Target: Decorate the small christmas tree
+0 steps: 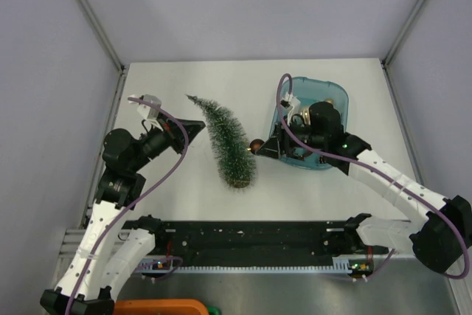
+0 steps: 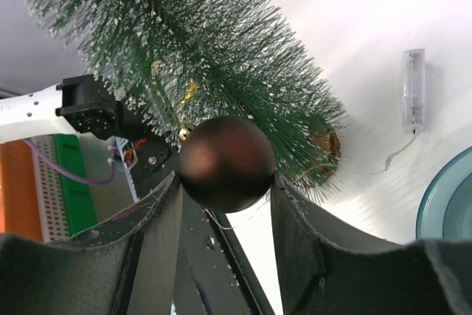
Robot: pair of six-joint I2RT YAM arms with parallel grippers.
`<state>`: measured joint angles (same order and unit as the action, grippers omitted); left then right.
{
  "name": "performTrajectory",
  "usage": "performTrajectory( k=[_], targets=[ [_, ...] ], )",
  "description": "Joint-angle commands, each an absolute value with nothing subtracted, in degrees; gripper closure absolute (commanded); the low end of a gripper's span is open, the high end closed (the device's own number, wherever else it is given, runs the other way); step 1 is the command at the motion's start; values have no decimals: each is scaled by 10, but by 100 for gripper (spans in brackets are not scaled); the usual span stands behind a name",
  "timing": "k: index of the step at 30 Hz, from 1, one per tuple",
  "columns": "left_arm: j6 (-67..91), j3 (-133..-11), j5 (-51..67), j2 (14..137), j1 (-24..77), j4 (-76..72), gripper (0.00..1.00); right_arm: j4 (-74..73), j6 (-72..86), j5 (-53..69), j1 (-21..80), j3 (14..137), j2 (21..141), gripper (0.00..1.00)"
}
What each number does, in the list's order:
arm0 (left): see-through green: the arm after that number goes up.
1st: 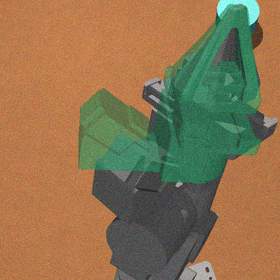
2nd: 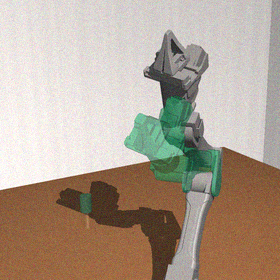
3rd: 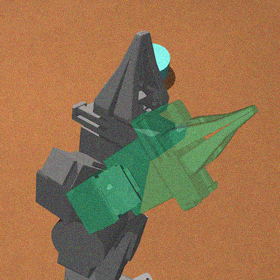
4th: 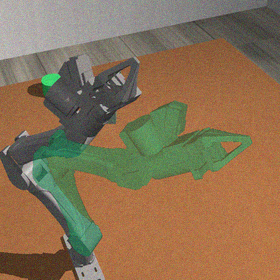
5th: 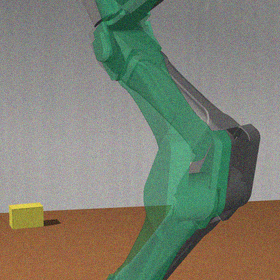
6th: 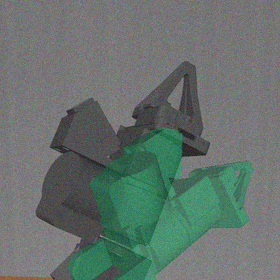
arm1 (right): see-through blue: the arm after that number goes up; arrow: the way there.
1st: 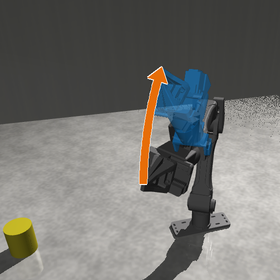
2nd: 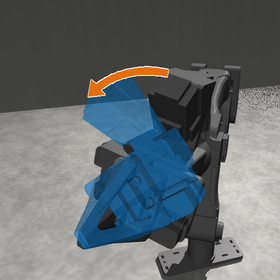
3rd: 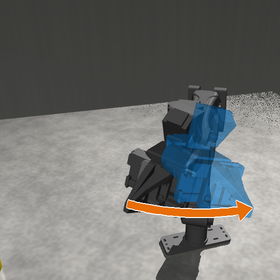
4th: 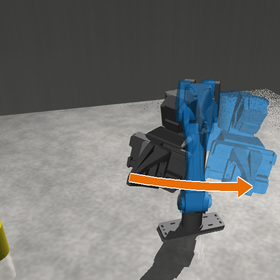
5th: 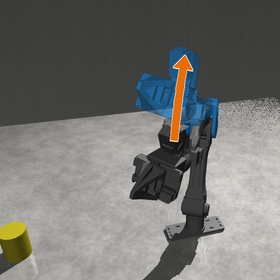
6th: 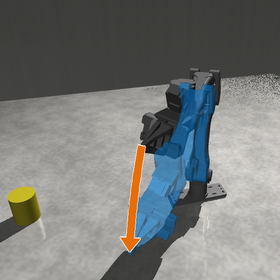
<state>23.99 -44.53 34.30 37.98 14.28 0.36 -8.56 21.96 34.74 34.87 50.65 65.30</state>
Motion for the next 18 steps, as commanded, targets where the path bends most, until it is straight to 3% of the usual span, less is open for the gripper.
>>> performTrajectory(
  k=[1, 18],
  targets=[
    [246, -447, 352, 371, 140, -27, 100, -76, 203, 338, 357, 510, 636, 89],
    [253, -443, 358, 367, 135, -31, 100, -33, 229, 352, 362, 562, 661, 90]
  ],
)
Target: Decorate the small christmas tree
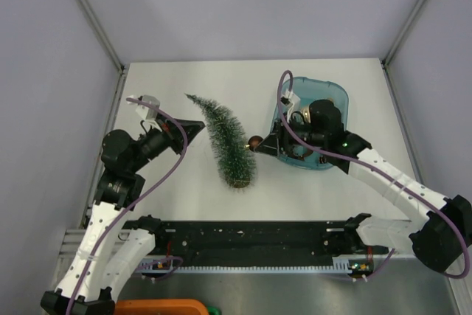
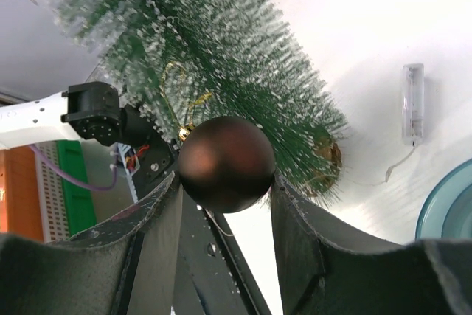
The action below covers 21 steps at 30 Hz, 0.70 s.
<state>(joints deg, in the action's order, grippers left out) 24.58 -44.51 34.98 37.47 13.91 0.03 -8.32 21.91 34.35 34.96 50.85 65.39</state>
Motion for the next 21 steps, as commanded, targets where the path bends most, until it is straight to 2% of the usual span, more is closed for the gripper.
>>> performTrajectory(
  k=[1, 21],
  targets=[
    [253, -443, 359, 367, 134, -30, 100, -33, 230, 352, 363, 570, 664, 90],
    [258, -439, 362, 359, 134, -33, 100, -93, 186, 336, 377, 658, 692, 90]
  ],
)
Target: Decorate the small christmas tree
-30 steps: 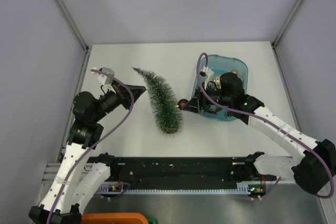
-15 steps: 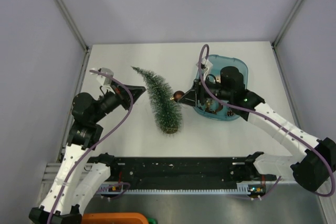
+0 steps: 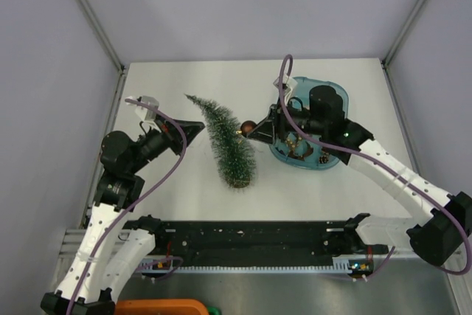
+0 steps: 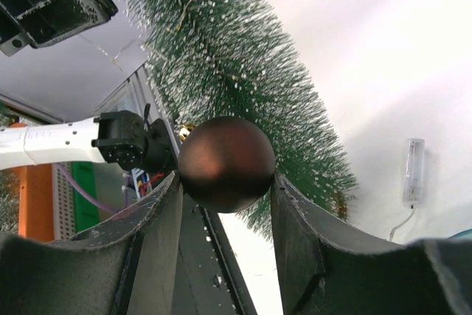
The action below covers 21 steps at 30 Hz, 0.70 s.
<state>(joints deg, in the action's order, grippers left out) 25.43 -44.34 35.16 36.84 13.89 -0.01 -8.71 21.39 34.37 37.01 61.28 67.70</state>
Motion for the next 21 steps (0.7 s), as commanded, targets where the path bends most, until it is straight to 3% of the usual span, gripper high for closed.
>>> performTrajectory(
  k=[1, 11, 21],
  targets=[
    [258, -439, 362, 358, 134, -33, 100, -96, 182, 335, 377, 664, 697, 90],
    [262, -439, 366, 358, 134, -34, 100, -112, 153, 297, 367, 674, 711, 91],
    [268, -439, 370, 360, 134, -38, 100, -108, 156, 270, 349, 607, 673, 92]
  ],
)
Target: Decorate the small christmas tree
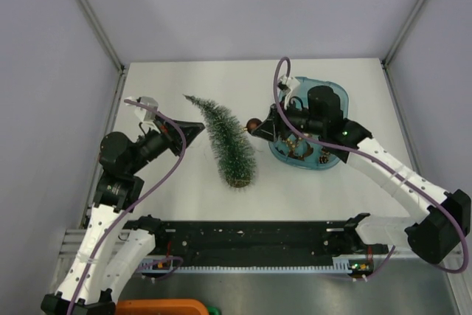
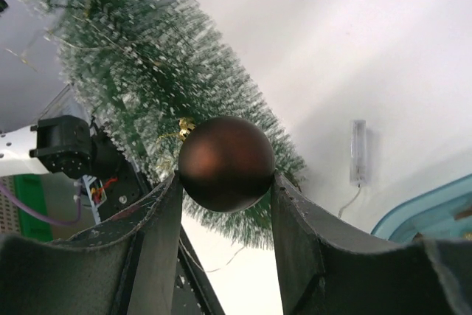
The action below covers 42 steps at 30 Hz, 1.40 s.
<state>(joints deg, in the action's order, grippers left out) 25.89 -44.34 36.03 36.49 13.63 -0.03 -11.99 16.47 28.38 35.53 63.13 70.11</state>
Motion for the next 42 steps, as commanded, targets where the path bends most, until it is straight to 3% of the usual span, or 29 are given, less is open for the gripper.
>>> performTrajectory(
  k=[1, 18, 30, 42],
  targets=[
    [270, -439, 371, 360, 133, -38, 100, -105, 156, 270, 348, 602, 671, 92],
    [275, -444, 375, 364, 130, -40, 100, -34, 209, 320, 345, 527, 640, 91],
    [276, -443, 376, 361, 127, -38, 100, -9, 225, 323, 345, 503, 633, 70],
    [279, -439, 374, 358, 126, -41, 100, -11, 221, 312, 345, 493, 632, 59]
  ],
)
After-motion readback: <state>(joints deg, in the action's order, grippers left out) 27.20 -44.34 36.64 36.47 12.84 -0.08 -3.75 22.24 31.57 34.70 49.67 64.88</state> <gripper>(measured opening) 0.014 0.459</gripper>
